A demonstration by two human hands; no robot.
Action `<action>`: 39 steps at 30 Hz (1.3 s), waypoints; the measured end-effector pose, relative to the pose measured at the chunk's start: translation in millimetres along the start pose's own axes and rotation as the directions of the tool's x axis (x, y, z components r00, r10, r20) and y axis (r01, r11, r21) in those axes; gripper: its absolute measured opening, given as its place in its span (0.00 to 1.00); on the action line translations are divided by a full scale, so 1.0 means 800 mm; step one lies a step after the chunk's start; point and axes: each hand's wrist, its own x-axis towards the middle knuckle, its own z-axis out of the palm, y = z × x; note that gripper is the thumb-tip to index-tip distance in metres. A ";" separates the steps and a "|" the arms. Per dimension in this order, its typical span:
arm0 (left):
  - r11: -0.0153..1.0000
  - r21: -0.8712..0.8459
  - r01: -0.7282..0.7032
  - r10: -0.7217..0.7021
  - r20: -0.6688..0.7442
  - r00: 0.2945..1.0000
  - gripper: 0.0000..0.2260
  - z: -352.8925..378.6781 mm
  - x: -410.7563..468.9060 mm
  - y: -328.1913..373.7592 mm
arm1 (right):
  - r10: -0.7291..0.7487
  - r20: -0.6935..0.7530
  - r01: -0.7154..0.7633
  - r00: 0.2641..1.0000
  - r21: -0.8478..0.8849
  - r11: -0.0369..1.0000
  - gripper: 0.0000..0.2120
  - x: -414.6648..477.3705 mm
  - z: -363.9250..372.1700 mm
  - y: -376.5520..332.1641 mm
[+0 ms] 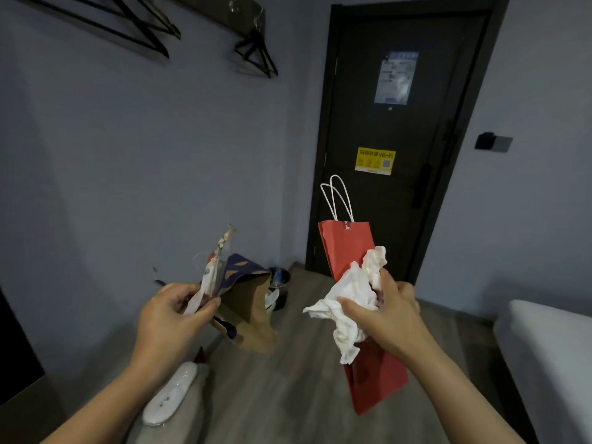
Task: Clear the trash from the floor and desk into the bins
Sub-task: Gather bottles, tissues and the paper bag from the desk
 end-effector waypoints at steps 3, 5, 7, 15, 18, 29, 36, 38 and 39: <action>1.000 0.013 0.026 -0.027 0.008 1.000 0.12 0.031 0.032 -0.025 | 0.016 0.040 -0.016 0.999 -0.003 1.000 0.49 0.049 0.020 0.013; 0.999 0.003 0.036 -0.036 0.015 0.999 0.12 0.051 0.062 -0.044 | 0.032 0.047 -0.031 0.998 -0.007 0.999 0.50 0.085 0.036 0.018; 0.999 -0.004 0.036 -0.036 0.020 0.999 0.11 0.072 0.096 -0.064 | 0.042 0.045 -0.041 0.998 -0.014 0.999 0.50 0.124 0.052 0.022; 0.994 -0.041 0.104 -0.102 0.057 0.993 0.07 0.138 0.248 -0.164 | 0.091 0.045 -0.088 0.995 -0.061 0.994 0.48 0.283 0.131 0.010; 0.990 0.008 0.143 -0.143 0.105 0.984 0.06 0.160 0.297 -0.198 | 0.119 0.062 -0.114 0.991 -0.083 0.990 0.50 0.332 0.159 0.006; 0.978 0.156 0.140 -0.157 0.102 0.982 0.08 0.263 0.416 -0.279 | 0.170 0.154 -0.152 0.973 -0.119 0.981 0.46 0.510 0.244 0.044; 0.957 0.236 0.170 -0.203 0.120 0.972 0.06 0.357 0.513 -0.298 | 0.172 0.211 -0.159 0.962 -0.076 0.984 0.40 0.662 0.271 0.081; 0.955 0.240 0.174 -0.209 0.130 0.969 0.06 0.379 0.535 -0.303 | 0.168 0.239 -0.154 0.956 -0.077 0.985 0.39 0.705 0.278 0.088; 0.953 0.252 0.169 -0.210 0.143 0.967 0.06 0.390 0.544 -0.308 | 0.163 0.250 -0.148 0.954 -0.078 0.986 0.40 0.724 0.283 0.092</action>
